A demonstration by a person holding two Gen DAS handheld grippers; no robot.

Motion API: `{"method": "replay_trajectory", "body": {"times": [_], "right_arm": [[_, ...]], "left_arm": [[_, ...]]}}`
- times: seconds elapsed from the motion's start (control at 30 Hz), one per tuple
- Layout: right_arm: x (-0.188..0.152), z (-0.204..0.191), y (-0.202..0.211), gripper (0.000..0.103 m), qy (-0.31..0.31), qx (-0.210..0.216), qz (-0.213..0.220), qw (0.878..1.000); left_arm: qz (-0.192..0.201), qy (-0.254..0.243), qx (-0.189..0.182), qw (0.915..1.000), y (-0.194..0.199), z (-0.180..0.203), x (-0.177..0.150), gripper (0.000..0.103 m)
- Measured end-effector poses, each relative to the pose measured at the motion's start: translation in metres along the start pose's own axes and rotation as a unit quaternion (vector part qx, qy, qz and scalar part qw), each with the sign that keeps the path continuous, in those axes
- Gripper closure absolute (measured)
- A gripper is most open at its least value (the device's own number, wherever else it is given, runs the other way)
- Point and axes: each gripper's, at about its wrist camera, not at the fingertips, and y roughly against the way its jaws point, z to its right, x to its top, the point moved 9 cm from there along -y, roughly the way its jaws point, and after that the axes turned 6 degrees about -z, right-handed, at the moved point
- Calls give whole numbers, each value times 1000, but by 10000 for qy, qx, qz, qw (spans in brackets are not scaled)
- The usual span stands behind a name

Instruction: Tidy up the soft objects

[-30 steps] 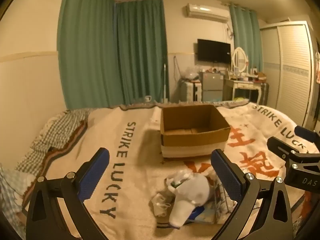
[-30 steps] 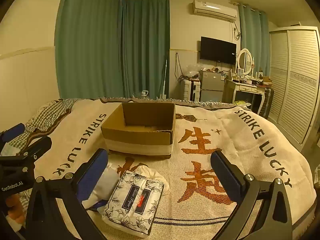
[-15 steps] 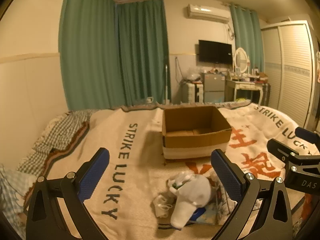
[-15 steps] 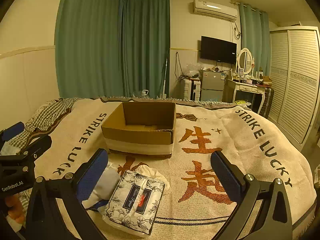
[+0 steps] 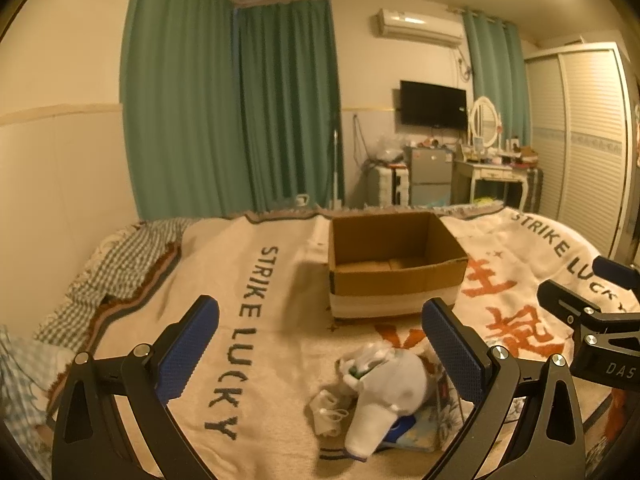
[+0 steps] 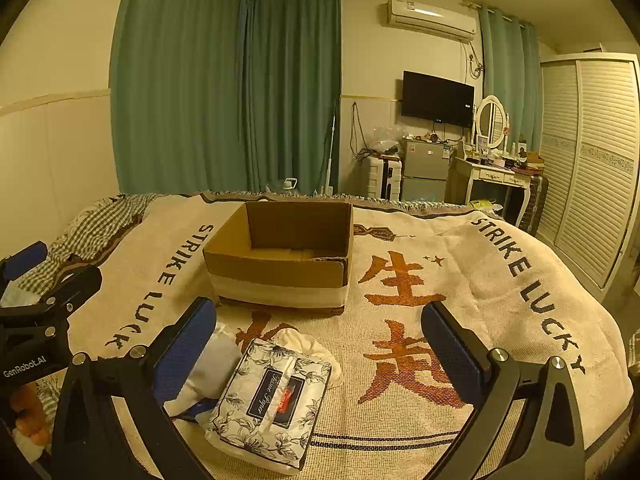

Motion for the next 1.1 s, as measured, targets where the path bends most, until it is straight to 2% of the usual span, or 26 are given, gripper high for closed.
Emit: {"method": "replay_trajectory", "body": {"times": [1.1], "right_arm": [[-3,-1,0,0,1,19,-27,10000]], "left_arm": [[1,-28,-56,10000,-3,3,-5,0]]}}
